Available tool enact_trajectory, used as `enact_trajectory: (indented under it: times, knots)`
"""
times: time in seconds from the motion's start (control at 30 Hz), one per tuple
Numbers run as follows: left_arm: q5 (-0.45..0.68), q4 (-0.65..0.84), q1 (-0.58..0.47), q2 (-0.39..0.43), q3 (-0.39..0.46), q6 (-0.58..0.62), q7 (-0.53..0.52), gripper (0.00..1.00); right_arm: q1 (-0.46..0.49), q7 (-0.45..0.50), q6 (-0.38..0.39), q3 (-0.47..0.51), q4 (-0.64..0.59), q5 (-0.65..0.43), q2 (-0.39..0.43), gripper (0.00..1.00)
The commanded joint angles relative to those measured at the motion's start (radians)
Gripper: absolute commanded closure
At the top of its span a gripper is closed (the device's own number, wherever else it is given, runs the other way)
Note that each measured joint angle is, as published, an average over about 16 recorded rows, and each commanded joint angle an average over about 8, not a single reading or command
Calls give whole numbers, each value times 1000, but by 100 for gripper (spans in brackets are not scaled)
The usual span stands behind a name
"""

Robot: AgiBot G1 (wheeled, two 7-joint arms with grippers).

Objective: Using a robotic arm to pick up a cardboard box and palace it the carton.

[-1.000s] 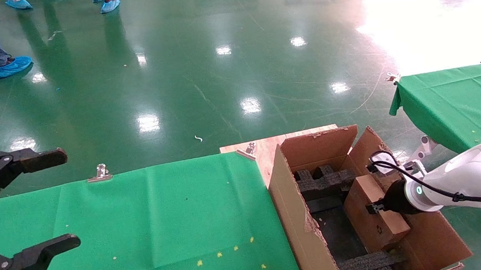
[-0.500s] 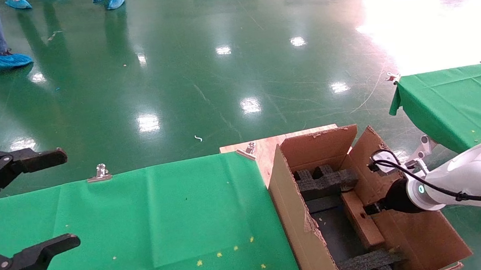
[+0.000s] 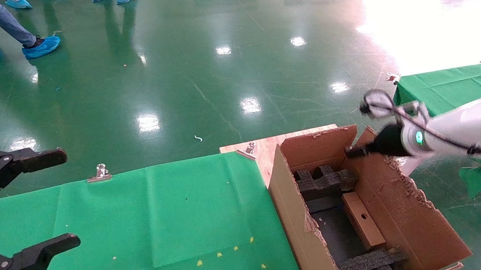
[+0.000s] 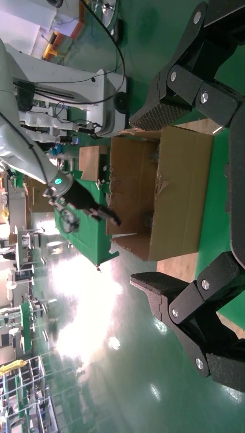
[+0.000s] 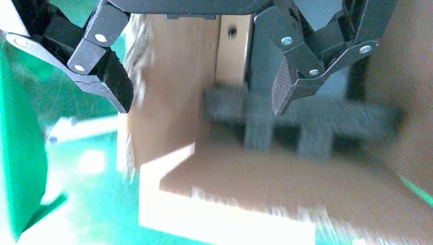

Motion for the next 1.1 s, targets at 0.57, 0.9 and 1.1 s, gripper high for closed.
enact_trajectory:
  times: [0.57,0.9,1.1]
  knots:
    - [-1,0,0,0,0,0,0,0,105,-132,144,92,101,149,16,0]
    - [-1,0,0,0,0,0,0,0,83,-144,112,102,93,146,12,0]
    - [-1,0,0,0,0,0,0,0,24,-259,48,193,89,236,5,0]
